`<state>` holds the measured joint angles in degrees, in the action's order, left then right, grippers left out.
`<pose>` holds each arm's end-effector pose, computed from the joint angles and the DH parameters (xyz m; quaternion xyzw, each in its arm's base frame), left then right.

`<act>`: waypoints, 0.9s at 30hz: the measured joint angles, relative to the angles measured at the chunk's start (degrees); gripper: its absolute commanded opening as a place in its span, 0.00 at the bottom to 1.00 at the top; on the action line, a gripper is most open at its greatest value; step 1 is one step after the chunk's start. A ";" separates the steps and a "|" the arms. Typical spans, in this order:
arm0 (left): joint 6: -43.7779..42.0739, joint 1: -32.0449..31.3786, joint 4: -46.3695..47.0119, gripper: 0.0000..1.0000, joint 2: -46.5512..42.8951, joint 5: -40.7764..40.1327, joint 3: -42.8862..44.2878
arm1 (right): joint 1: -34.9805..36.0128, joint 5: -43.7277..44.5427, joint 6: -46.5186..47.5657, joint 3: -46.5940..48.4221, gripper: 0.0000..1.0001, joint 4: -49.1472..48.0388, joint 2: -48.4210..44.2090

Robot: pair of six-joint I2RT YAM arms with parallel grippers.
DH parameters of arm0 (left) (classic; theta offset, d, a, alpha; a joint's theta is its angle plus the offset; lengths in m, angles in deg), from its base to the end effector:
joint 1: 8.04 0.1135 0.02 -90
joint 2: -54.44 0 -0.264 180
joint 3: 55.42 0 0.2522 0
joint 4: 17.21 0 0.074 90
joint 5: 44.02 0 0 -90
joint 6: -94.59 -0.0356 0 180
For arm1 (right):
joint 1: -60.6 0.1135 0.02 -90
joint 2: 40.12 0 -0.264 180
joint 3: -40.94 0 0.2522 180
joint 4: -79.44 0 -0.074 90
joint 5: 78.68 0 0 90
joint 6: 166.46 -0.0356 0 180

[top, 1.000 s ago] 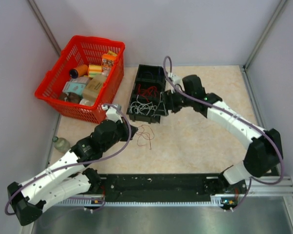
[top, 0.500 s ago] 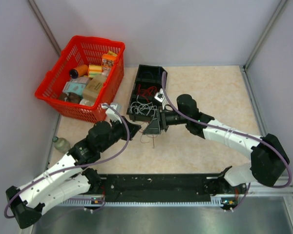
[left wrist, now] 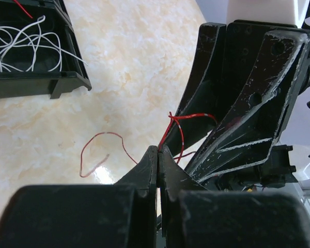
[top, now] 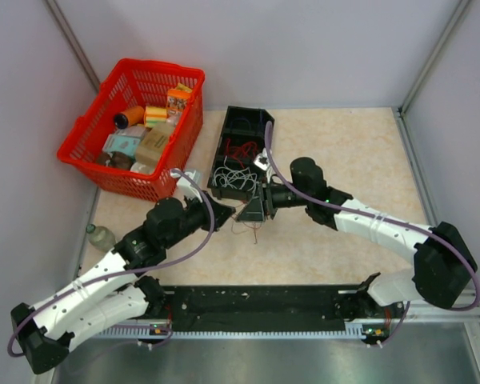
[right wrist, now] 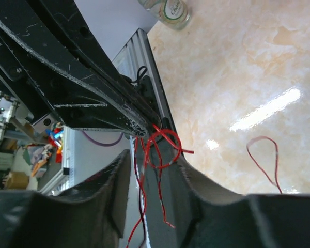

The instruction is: Untangle the cables

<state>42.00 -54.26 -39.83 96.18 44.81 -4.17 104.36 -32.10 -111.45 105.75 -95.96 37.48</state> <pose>0.1240 -0.1284 0.3061 0.0538 0.7813 -0.4086 0.4687 0.2030 0.2283 0.2857 -0.2756 0.7298 0.5794 0.2361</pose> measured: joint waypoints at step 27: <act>-3.13 0.15 -6.16 0.96 -19.87 -23.93 2.01 | -4.63 23.15 5.95 27.30 0.00 5.97 9.20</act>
<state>38.87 -54.11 -45.99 76.31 20.87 -2.16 99.73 -8.95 -105.50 133.05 -90.00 46.68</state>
